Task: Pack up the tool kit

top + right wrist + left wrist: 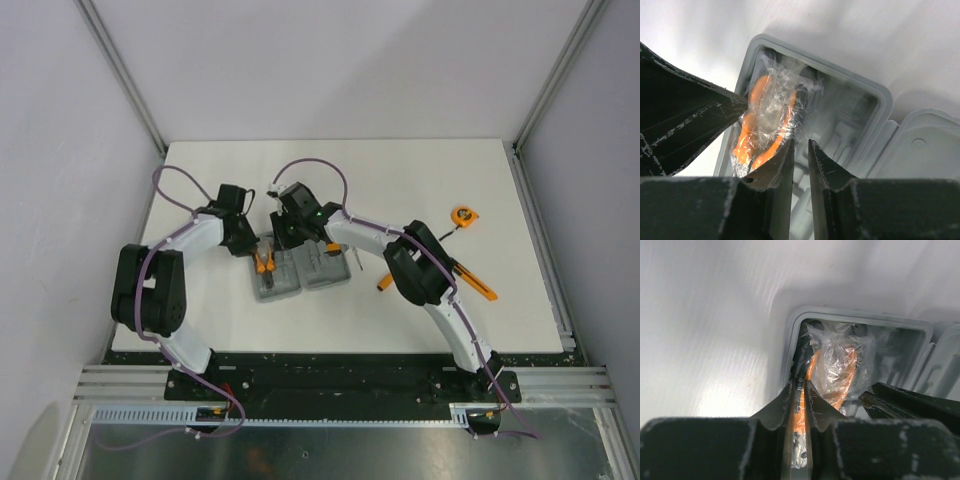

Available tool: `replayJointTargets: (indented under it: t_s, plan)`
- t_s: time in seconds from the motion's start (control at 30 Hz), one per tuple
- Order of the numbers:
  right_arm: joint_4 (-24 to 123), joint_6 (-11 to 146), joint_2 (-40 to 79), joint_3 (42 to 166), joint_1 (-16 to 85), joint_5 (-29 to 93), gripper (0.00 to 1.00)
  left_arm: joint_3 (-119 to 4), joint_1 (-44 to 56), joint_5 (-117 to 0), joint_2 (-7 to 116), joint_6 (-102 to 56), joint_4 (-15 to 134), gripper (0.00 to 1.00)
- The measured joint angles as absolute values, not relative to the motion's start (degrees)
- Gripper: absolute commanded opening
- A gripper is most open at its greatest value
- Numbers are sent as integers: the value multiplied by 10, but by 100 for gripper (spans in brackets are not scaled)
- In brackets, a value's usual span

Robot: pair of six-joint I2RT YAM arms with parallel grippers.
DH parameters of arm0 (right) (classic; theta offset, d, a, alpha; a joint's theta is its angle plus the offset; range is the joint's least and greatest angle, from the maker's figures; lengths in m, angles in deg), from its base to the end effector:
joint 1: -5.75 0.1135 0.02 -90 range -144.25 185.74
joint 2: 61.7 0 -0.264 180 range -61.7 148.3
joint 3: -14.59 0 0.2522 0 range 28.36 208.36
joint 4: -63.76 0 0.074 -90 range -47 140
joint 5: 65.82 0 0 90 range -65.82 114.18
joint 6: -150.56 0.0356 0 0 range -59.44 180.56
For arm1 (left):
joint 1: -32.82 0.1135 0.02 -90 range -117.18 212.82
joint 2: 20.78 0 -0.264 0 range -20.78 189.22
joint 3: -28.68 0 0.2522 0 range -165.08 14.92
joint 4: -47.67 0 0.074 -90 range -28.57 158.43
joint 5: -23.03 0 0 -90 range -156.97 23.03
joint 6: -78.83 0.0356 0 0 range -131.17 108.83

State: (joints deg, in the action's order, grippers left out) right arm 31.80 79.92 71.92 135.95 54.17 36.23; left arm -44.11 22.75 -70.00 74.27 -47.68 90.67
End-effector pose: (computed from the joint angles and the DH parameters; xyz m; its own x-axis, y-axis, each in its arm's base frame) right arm 0.3439 0.3988 0.1752 -0.7121 -0.3141 -0.6279 -0.6304 0.6797 0.3749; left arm 0.3179 -0.0545 0.1814 -0.8097 -0.4596 -0.3649 -0.4092 0.8879 -0.2104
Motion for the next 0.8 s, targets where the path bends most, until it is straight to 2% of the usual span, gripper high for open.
replayJointTargets:
  t_s: [0.13,0.33,0.63,0.8]
  plan:
    - [315,797,733,1367,542,371,18,-444,228,-698,746,-476,903,9]
    - [315,795,741,1368,540,380,20,-444,228,-699,747,-476,898,3]
    - [321,793,730,1365,541,352,31,-437,229,-698,748,-477,881,0]
    - [329,791,719,1363,541,350,27,-433,229,-697,748,-477,868,0]
